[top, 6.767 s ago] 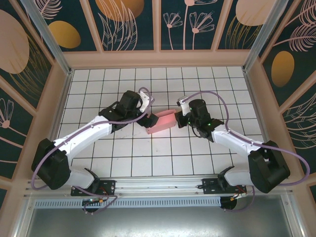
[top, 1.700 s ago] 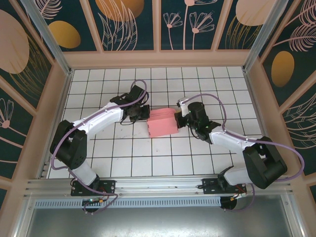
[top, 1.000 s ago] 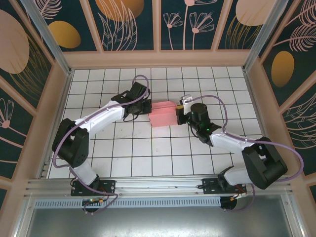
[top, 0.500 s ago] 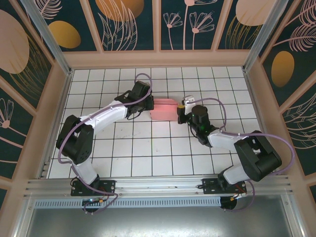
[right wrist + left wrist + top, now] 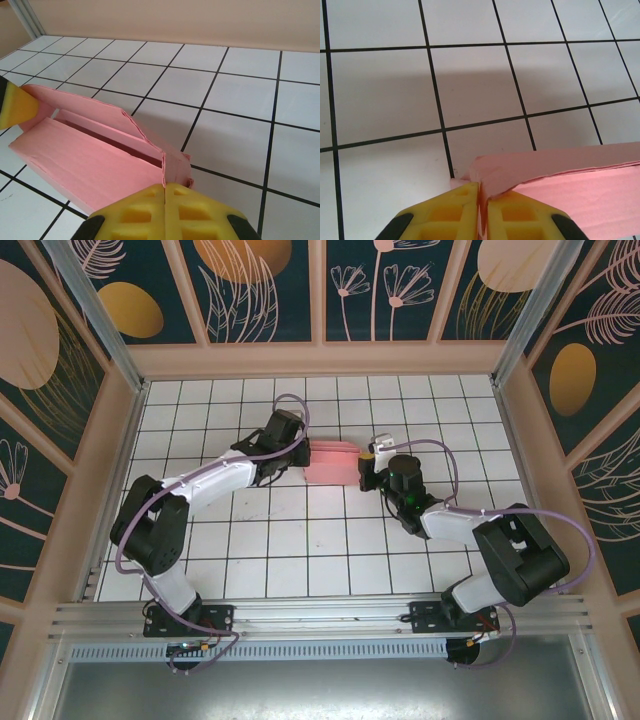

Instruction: Fold the paper box

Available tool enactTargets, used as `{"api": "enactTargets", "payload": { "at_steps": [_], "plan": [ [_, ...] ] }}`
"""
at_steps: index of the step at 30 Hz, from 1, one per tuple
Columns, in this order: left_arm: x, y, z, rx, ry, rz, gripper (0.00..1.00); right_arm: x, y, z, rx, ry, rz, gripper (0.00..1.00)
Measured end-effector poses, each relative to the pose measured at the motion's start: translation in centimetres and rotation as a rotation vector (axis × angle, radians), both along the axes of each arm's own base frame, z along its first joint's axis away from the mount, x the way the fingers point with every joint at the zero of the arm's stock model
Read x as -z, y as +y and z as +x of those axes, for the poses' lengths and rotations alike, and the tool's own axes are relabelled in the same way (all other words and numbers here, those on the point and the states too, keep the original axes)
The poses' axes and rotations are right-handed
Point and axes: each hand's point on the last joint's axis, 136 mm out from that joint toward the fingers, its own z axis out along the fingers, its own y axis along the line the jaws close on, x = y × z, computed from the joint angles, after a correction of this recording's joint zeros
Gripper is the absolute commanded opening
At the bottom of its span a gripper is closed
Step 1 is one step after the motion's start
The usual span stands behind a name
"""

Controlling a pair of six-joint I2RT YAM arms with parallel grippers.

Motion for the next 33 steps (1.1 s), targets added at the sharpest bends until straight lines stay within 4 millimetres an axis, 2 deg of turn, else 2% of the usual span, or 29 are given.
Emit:
{"api": "enactTargets", "payload": {
  "at_steps": [6, 9, 11, 16, 18, 20, 24, 26, 31, 33],
  "plan": [
    [0.5, 0.0, 0.0, -0.001, -0.014, -0.01, 0.11, -0.1, 0.1, -0.1, -0.007, 0.001, 0.006, 0.01],
    [0.5, 0.0, 0.1, -0.001, -0.02, -0.014, 0.11, -0.1, 0.2, -0.1, -0.01, 0.001, 0.007, 0.06],
    [0.5, -0.1, 0.1, -0.001, -0.022, -0.015, 0.11, -0.1, 0.2, -0.2, -0.01, 0.006, 0.005, 0.16],
    [0.5, 0.0, 0.1, -0.002, -0.022, -0.014, 0.11, -1.4, 0.3, -0.8, -0.032, -0.003, 0.023, 0.53],
    [0.5, 0.0, 0.1, -0.004, -0.022, -0.012, 0.11, -2.6, 0.2, -1.0, -0.032, -0.026, 0.038, 0.63],
    [0.6, 0.0, 0.1, -0.004, -0.022, -0.011, 0.11, -3.7, 0.1, -1.1, -0.03, -0.046, 0.055, 0.68],
    [0.7, 0.0, 0.1, -0.004, -0.021, -0.011, 0.12, -5.4, -0.1, -1.1, -0.019, -0.068, 0.079, 0.69],
    [0.8, 0.0, 0.1, -0.004, -0.019, -0.009, 0.12, -6.1, -0.3, -0.5, 0.005, -0.056, 0.09, 0.69],
    [0.9, 0.0, 0.1, -0.003, -0.017, -0.008, 0.13, -8.9, -1.1, 2.2, 0.087, -0.021, 0.143, 0.68],
    [0.9, 0.0, 0.1, -0.003, -0.017, -0.008, 0.14, -9.4, -1.2, 3.2, 0.112, 0.013, 0.164, 0.68]
  ]
}}
